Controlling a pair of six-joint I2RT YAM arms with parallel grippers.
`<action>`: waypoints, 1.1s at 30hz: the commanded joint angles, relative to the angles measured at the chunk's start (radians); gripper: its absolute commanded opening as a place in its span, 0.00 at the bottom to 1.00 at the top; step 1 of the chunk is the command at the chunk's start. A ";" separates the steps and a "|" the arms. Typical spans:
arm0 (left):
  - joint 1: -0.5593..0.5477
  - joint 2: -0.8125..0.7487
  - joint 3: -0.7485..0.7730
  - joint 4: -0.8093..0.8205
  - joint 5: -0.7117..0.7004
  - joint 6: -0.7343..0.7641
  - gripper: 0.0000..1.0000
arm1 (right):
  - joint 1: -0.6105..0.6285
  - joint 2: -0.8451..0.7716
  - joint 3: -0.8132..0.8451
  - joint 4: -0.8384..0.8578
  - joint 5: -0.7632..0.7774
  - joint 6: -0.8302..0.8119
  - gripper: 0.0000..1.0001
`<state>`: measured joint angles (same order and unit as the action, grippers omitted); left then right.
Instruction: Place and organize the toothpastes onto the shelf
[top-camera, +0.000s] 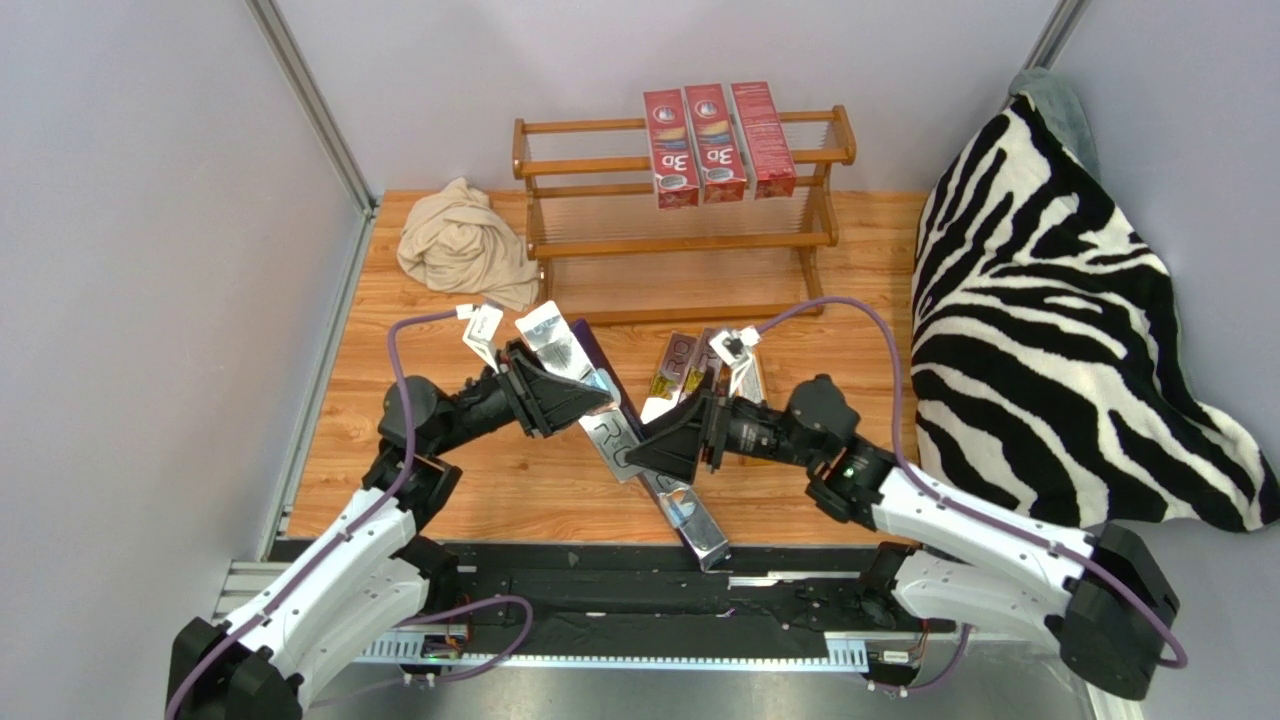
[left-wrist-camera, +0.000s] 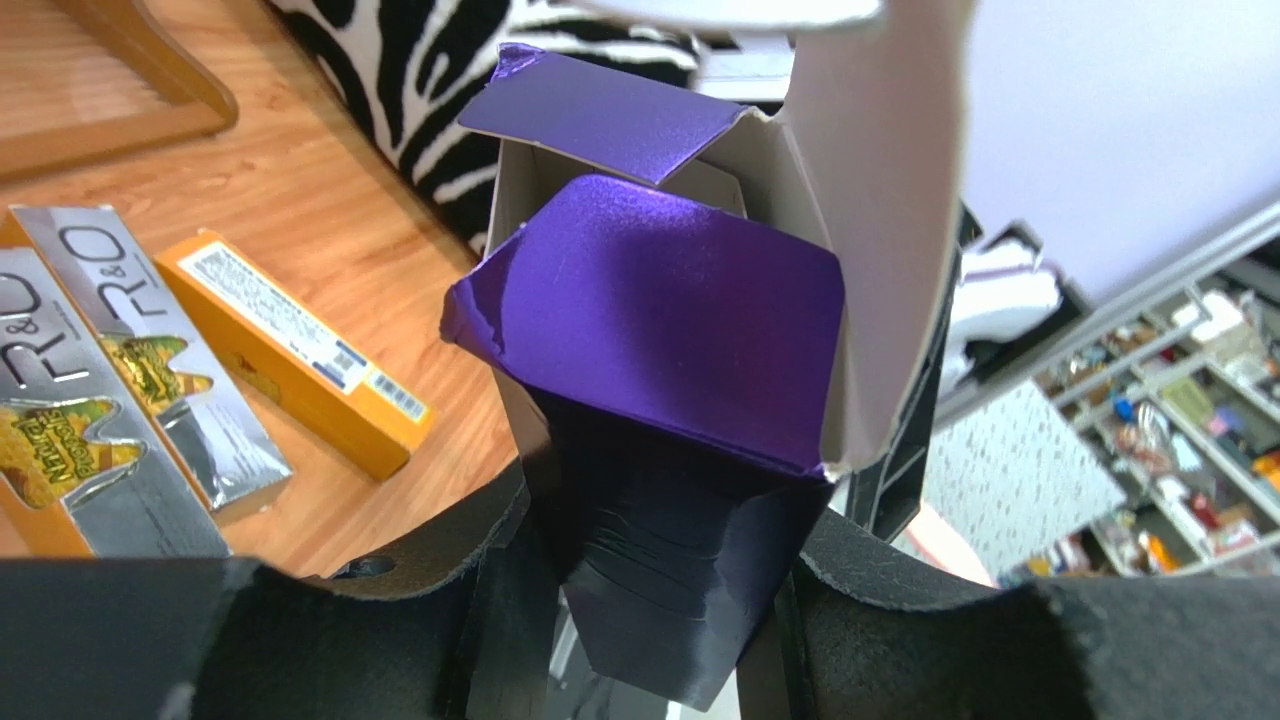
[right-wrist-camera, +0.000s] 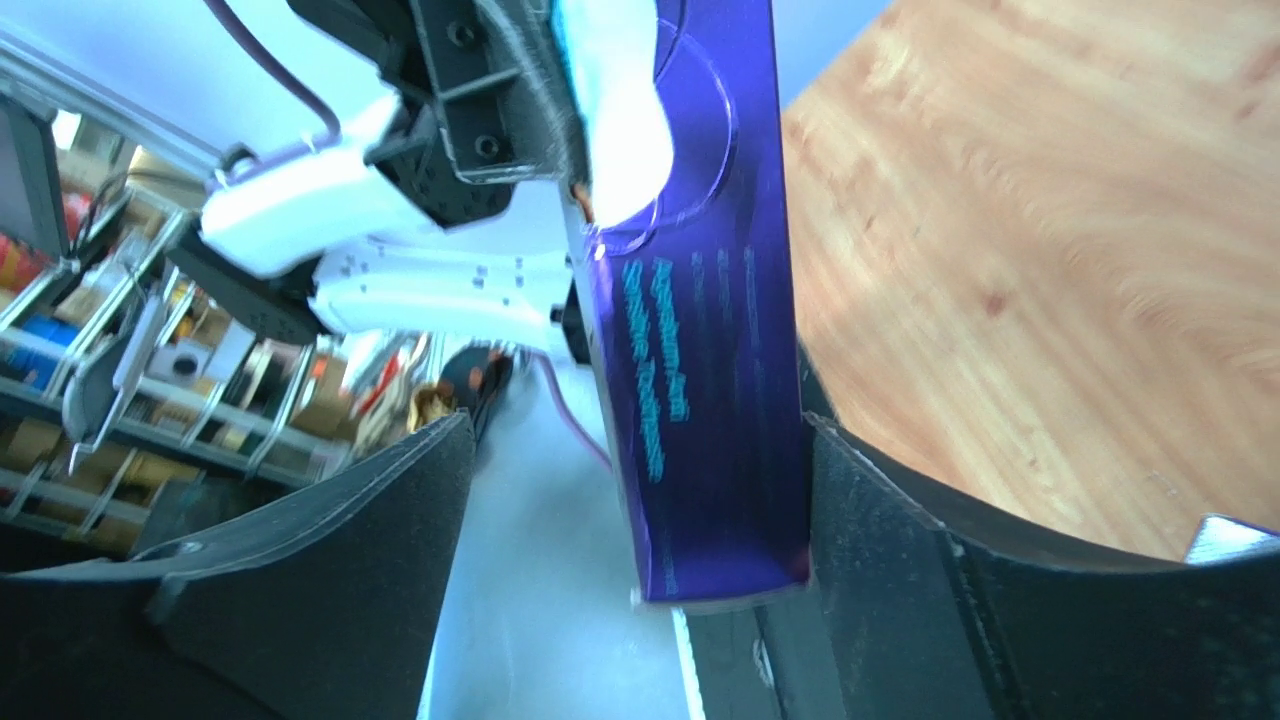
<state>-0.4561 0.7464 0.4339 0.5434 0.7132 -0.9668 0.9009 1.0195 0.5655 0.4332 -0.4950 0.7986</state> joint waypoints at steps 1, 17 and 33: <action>0.000 -0.038 0.023 0.099 -0.132 -0.079 0.40 | 0.006 -0.161 -0.055 -0.013 0.198 -0.012 0.86; -0.001 0.025 0.029 0.305 -0.228 -0.227 0.40 | 0.006 -0.253 -0.204 0.153 0.320 0.096 0.94; -0.007 0.036 0.023 0.309 -0.219 -0.230 0.40 | 0.039 -0.105 -0.087 0.223 0.289 0.085 0.81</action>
<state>-0.4568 0.7887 0.4217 0.7670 0.4957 -1.1843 0.9329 0.8749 0.4252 0.5705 -0.2031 0.8787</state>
